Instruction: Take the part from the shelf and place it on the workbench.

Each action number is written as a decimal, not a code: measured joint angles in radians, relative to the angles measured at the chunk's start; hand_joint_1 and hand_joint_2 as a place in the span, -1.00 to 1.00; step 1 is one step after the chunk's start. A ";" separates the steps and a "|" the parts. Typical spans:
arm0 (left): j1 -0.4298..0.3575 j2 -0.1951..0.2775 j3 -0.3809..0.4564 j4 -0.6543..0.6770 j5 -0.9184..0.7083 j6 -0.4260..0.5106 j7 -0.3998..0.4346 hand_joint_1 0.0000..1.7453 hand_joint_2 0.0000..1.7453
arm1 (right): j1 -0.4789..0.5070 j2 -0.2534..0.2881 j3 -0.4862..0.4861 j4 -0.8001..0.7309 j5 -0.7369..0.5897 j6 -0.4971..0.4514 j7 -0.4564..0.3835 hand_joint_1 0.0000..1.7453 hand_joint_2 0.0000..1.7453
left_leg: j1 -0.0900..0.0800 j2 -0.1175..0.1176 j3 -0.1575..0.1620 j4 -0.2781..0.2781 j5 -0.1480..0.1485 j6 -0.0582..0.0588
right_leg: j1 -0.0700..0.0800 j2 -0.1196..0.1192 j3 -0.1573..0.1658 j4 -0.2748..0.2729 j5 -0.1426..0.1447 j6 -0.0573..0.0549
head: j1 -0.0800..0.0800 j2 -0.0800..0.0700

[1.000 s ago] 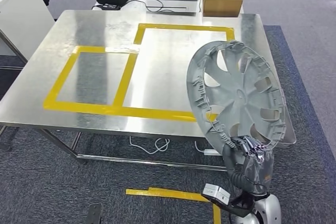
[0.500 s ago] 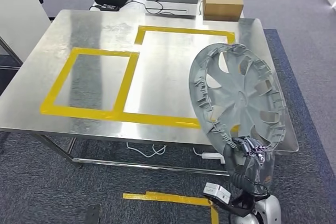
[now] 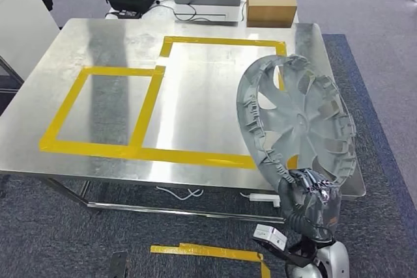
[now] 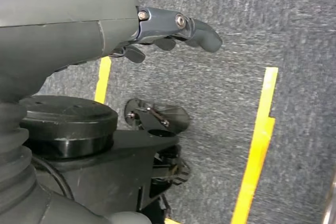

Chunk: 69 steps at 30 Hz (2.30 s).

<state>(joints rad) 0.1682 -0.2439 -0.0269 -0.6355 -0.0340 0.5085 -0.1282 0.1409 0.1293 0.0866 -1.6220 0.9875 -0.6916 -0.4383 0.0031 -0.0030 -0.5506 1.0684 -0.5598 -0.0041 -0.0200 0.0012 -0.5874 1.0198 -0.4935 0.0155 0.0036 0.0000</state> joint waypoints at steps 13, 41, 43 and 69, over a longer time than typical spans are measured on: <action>0.003 0.003 0.001 0.000 0.000 -0.001 0.000 -1.00 1.00 | -0.002 -0.001 0.001 0.011 -0.005 0.000 0.021 1.00 1.00 | -0.009 -0.001 -0.039 -0.035 0.074 0.033 | 0.013 0.009 0.041 -0.004 -0.041 0.010 | -0.005 0.000; -0.024 0.014 -0.007 0.001 -0.028 -0.019 0.007 -1.00 1.00 | -0.224 -0.104 0.058 0.306 -0.091 0.000 0.115 1.00 1.00 | -0.009 -0.001 -0.051 -0.018 0.083 0.023 | 0.011 0.009 0.011 0.003 -0.015 -0.001 | -0.003 0.000; -0.026 0.014 -0.007 0.001 -0.028 -0.019 0.008 -1.00 1.00 | -0.226 -0.104 0.060 0.310 -0.091 0.000 0.115 1.00 1.00 | -0.010 -0.001 -0.047 -0.032 0.077 0.028 | 0.011 0.008 0.009 0.000 -0.014 0.010 | -0.002 0.000; -0.027 0.015 -0.008 0.001 -0.028 -0.019 0.008 -1.00 1.00 | -0.233 -0.122 0.068 0.332 -0.090 0.000 0.113 1.00 1.00 | -0.001 -0.002 -0.080 0.077 0.048 0.008 | 0.006 0.003 0.010 -0.007 0.000 -0.006 | -0.009 0.000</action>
<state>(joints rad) 0.1410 -0.2292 -0.0347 -0.6344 -0.0622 0.4891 -0.1205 -0.0916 0.0072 0.1544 -1.2905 0.8978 -0.6920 -0.3258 0.0018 -0.0048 -0.6309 1.1452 -0.5121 0.0035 -0.0144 0.0041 -0.5778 1.0130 -0.4934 0.0091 -0.0055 0.0000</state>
